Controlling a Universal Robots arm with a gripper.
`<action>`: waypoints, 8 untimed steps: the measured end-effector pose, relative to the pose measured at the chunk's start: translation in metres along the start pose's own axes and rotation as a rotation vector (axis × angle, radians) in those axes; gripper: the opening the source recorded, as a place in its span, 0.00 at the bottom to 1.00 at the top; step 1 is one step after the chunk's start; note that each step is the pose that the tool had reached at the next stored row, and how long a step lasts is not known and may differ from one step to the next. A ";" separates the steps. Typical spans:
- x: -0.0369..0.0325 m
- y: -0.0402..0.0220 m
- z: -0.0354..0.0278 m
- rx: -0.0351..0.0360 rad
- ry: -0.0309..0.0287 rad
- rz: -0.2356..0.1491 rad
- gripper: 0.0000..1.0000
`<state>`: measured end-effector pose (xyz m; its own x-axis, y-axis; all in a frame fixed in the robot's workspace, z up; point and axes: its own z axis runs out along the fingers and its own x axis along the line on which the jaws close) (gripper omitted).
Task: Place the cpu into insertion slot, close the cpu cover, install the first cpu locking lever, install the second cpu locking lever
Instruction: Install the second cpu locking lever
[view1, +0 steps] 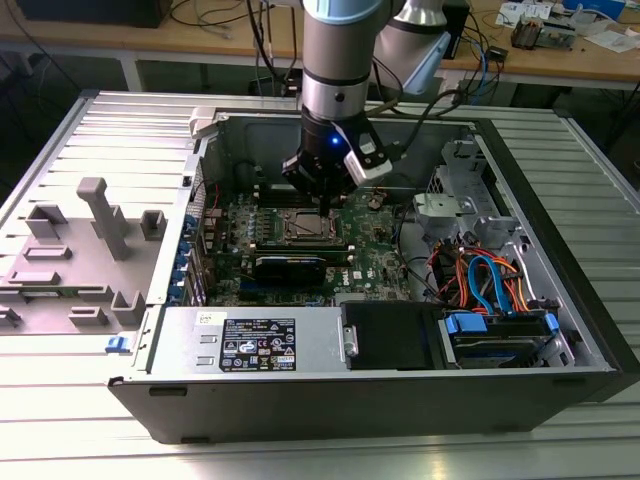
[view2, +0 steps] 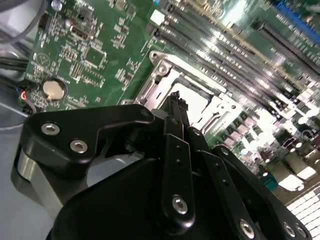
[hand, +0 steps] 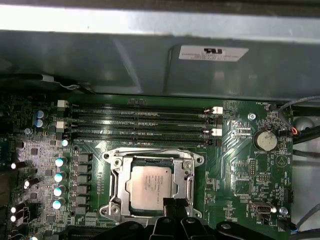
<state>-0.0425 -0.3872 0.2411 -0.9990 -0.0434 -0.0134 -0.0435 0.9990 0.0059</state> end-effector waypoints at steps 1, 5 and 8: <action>0.0002 -0.0042 -0.0001 -0.0056 -0.0002 0.000 0.11; 0.0008 -0.0133 -0.0001 -0.0316 -0.0013 0.000 0.11; 0.0032 -0.0148 -0.0001 -0.0318 -0.0014 0.000 0.11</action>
<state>-0.0451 -0.4021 0.2411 -0.9990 -0.0429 -0.0148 -0.0435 0.9983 0.0377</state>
